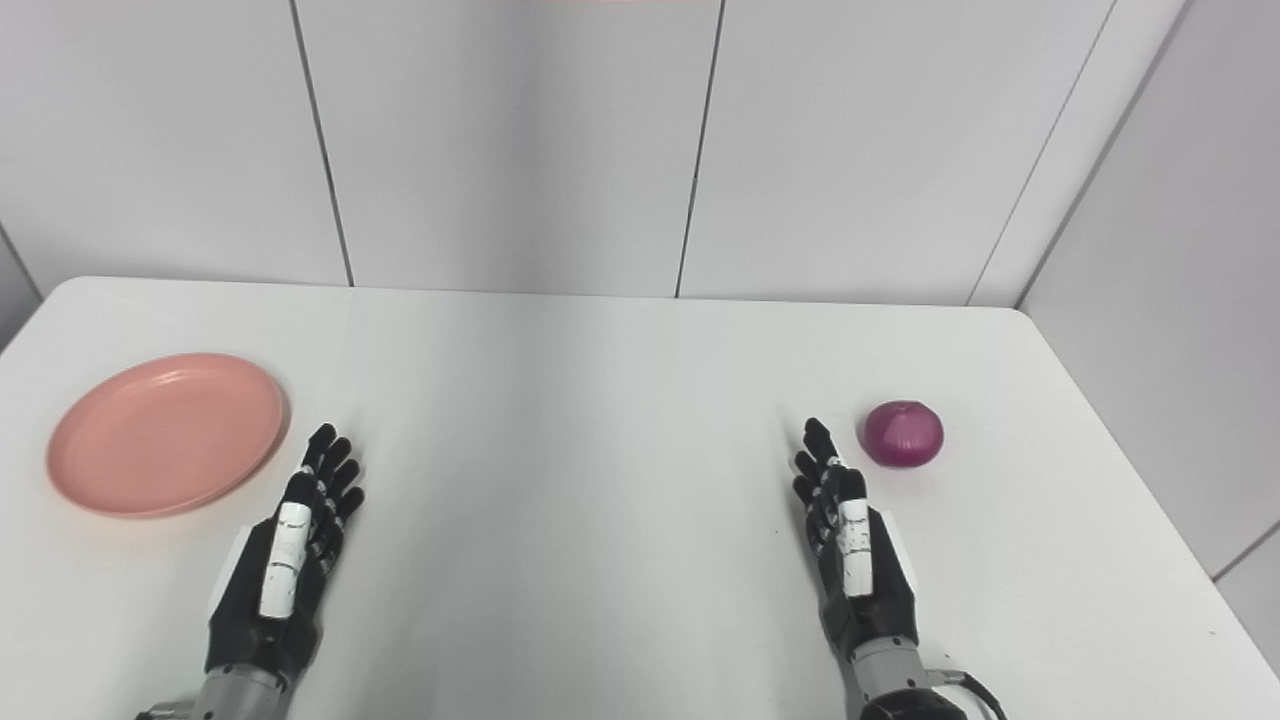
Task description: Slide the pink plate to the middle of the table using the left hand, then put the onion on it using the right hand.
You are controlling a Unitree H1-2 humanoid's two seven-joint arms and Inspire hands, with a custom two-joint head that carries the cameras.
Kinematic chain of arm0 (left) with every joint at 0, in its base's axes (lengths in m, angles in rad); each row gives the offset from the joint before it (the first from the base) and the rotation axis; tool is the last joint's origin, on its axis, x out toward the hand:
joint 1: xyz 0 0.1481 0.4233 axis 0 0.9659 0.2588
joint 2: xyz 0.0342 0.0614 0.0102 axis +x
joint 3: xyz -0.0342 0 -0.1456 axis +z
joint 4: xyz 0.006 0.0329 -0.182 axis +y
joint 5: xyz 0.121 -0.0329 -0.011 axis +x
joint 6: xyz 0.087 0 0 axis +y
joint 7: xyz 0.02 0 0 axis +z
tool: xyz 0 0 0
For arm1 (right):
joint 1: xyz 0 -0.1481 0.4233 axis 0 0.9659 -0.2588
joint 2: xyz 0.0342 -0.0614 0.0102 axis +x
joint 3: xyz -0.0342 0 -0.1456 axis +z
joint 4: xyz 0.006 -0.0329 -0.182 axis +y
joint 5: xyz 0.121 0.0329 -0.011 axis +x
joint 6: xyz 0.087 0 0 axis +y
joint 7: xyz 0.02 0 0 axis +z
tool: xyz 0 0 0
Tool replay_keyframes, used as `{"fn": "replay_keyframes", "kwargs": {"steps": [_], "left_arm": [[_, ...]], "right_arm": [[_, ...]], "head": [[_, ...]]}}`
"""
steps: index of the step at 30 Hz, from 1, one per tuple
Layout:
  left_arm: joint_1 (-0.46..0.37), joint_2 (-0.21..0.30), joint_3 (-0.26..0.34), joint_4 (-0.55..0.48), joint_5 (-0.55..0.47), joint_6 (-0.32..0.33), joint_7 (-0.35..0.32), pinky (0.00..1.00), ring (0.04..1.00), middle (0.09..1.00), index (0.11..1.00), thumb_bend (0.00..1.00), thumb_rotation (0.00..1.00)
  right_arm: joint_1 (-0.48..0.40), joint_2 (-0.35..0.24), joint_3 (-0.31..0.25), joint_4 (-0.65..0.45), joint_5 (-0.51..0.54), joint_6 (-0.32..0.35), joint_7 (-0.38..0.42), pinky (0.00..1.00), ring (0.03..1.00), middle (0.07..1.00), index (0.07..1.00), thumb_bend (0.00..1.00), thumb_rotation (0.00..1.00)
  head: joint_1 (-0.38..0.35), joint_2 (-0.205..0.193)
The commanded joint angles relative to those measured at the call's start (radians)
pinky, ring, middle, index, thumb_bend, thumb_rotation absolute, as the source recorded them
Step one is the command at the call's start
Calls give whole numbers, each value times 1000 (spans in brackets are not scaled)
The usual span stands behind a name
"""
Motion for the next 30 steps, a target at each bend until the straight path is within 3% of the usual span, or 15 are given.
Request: {"fn": "replay_keyframes", "kwargs": {"steps": [1, 30], "left_arm": [[92, -28, 9, -5, -3, 16, 0, 1000, 1000, 1000, 1000, 726, 913], [59, -27, 14, 34, -12, -1, -9, 1000, 1000, 1000, 1000, 740, 911]], "right_arm": [[68, 20, 15, 96, -5, 46, 0, 1000, 1000, 1000, 972, 822, 1000], [121, 21, -8, 27, 20, 60, -16, 1000, 1000, 999, 975, 843, 986]], "head": [[0, -1], [-37, -6]]}}
